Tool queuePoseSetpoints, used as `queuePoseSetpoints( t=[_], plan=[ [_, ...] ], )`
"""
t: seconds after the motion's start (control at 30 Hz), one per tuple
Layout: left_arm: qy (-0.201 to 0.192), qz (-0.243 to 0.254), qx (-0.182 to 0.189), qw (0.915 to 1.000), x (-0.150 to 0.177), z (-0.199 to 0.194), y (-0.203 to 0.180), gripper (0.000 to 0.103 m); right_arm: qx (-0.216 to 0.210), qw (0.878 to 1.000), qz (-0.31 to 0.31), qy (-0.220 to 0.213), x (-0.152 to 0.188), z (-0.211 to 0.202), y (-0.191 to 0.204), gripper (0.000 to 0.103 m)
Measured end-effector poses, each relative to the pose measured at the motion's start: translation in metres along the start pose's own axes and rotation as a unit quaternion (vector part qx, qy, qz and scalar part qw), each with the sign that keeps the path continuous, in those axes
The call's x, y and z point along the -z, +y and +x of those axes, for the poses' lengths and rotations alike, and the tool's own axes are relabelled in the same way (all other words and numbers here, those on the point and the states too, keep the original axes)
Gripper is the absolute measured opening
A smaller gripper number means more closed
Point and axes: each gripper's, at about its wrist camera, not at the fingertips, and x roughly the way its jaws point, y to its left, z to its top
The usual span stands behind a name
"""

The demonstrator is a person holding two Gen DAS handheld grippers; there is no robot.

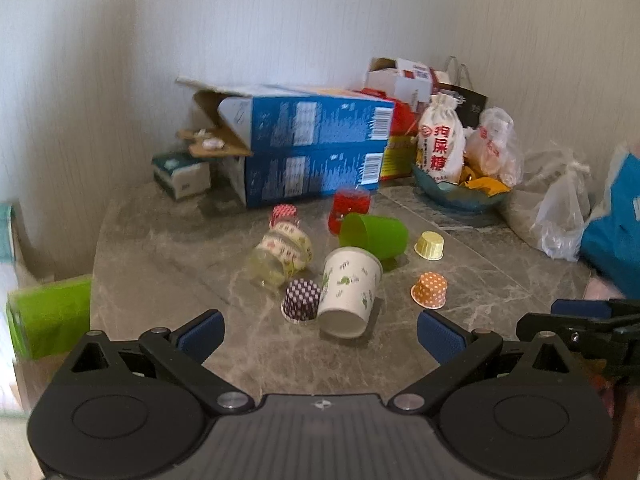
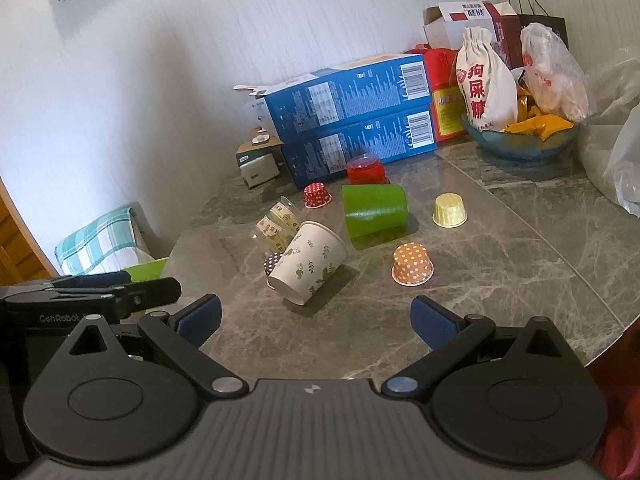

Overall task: Flip cup upright
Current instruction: 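Move the left tool to the tipped clear HBD-ribbon cup and close on it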

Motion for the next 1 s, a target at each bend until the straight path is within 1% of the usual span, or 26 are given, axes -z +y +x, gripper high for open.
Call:
queuePoseSetpoints(
  t=[0.07,0.1,0.13,0.17,0.2,0.27,0.33,0.37,0.43,0.5,0.57,0.63,0.7,0.83,0.9,1.0],
  plan=[
    [-0.008,0.040,-0.017,0.9990,-0.009,0.009,-0.001,0.103,0.001,1.000,0.003,0.003,-0.001,0.002,-0.003,0.102],
    [-0.007,0.059,-0.026,0.9979,-0.015,0.017,0.000,0.103,0.001,1.000,0.003,0.003,-0.001,0.002,-0.004,0.102],
    [0.003,0.074,-0.031,0.9967,-0.024,0.028,0.005,0.103,0.002,1.000,0.004,0.003,-0.001,0.002,-0.005,0.102],
    [0.022,0.082,-0.030,0.9959,-0.033,0.040,0.010,0.103,0.002,1.000,0.004,0.003,-0.001,0.002,-0.006,0.102],
    [0.049,0.086,-0.027,0.9947,-0.044,0.059,0.018,0.103,0.003,1.000,0.004,0.003,-0.001,0.002,-0.007,0.102],
    [0.085,0.088,-0.020,0.9924,-0.060,0.089,0.030,0.103,0.006,1.000,0.008,0.005,-0.001,0.004,-0.011,0.102],
    [0.122,0.105,-0.019,0.9867,-0.073,0.123,0.037,0.103,0.008,1.000,0.016,0.007,-0.002,0.006,-0.016,0.102],
    [0.132,0.113,-0.016,0.9846,-0.077,0.137,0.039,0.103,0.009,1.000,0.020,0.008,-0.002,0.007,-0.019,0.102],
    [0.154,0.130,0.010,0.9795,-0.086,0.163,0.041,0.103,0.012,1.000,0.025,0.012,-0.003,0.008,-0.024,0.102],
    [0.175,0.134,0.027,0.9751,-0.093,0.188,0.044,0.102,0.016,0.999,0.031,0.015,-0.003,0.010,-0.029,0.102],
    [0.189,0.128,0.028,0.9732,-0.095,0.205,0.044,0.093,0.016,0.999,0.039,0.015,-0.004,0.011,-0.033,0.102],
    [0.207,0.120,0.038,0.9701,-0.096,0.223,0.047,0.093,0.013,0.999,0.045,0.015,-0.004,0.012,-0.036,0.102],
    [0.217,0.118,0.039,0.9682,-0.095,0.237,0.047,0.093,0.012,0.999,0.047,0.015,-0.005,0.014,-0.037,0.102],
    [0.226,0.112,0.044,0.9667,-0.095,0.254,0.046,0.091,0.012,0.999,0.046,0.020,-0.006,0.019,-0.040,0.102],
    [0.229,0.111,0.035,0.9663,-0.093,0.260,0.044,0.091,0.012,0.999,0.048,0.023,-0.006,0.021,-0.042,0.102],
    [0.239,0.106,0.032,0.9646,-0.091,0.267,0.043,0.086,0.012,0.998,0.049,0.025,-0.006,0.024,-0.045,0.102]
  ],
)
